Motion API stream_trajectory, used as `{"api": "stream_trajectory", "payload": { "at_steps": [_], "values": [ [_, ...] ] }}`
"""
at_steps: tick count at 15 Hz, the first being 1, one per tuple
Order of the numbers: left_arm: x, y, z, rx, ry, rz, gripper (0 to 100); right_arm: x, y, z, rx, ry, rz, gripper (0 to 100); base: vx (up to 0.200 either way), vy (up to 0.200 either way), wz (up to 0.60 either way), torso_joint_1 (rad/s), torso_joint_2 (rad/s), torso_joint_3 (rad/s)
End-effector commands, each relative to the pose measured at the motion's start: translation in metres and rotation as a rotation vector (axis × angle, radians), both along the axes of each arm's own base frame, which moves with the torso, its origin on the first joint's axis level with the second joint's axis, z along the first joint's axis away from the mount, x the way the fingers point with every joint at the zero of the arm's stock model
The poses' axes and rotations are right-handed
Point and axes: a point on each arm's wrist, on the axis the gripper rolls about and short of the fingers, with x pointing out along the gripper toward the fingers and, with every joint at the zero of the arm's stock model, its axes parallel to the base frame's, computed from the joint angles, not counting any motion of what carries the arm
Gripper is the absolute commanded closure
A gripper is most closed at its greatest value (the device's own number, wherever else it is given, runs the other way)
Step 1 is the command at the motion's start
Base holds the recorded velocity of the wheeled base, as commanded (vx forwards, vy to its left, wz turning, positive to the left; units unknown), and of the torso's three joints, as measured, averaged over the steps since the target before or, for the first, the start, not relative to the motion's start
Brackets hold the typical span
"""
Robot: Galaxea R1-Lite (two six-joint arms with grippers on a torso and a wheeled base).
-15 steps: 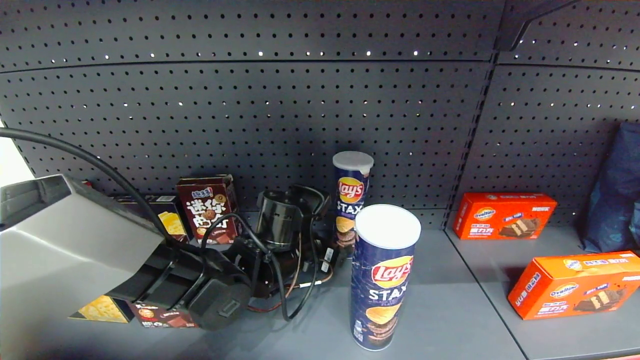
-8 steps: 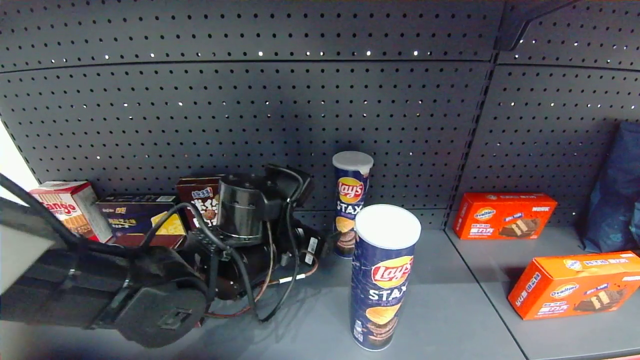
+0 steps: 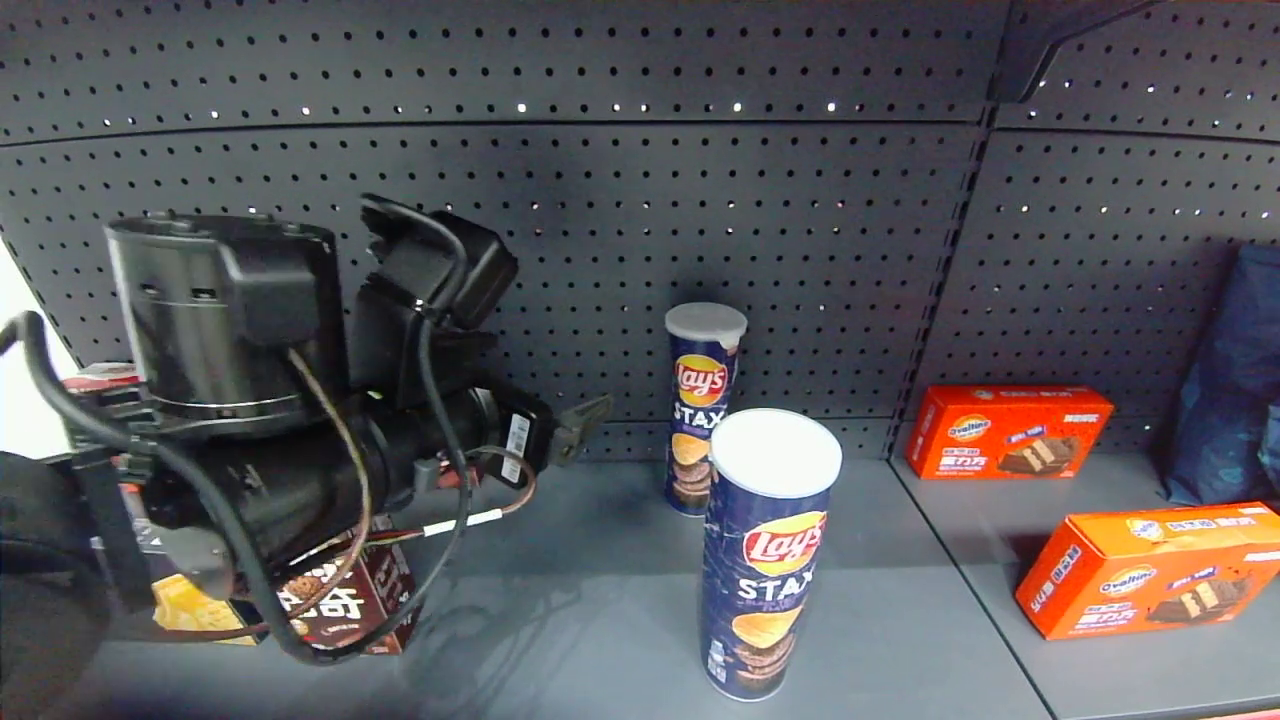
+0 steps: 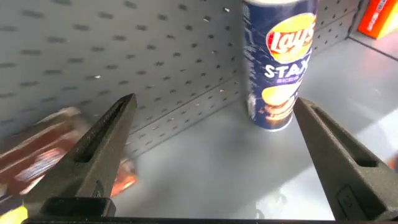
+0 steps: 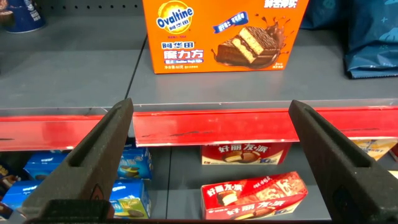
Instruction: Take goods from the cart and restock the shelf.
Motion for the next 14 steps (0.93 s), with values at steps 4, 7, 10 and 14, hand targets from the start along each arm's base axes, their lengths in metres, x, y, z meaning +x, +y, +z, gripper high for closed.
{"api": "stream_trajectory", "payload": {
  "at_steps": [4, 7, 10, 14],
  "values": [
    [-0.058, 0.030, 0.017, -0.010, -0.049, 0.054, 0, -0.006, -0.001, -0.001, -0.006, -0.085, 0.077, 0, 0.000, 0.000, 0.00, 0.000, 0.00, 0.000],
    [-0.066, 0.038, 0.014, -0.014, -0.053, 0.076, 0, -0.012, -0.002, 0.057, 0.010, -0.179, 0.063, 0, 0.000, 0.000, 0.00, 0.000, 0.00, 0.000],
    [-0.066, 0.039, 0.013, -0.019, -0.050, 0.077, 0, 0.027, 0.003, 0.151, -0.021, -0.108, 0.302, 0, 0.000, 0.000, 0.00, 0.000, 0.00, 0.000],
    [-0.065, 0.039, 0.012, -0.019, -0.046, 0.076, 0, 0.085, 0.022, 0.145, -0.144, 0.100, 0.530, 0, 0.000, 0.000, 0.00, 0.000, 0.00, 0.000]
  ]
}}
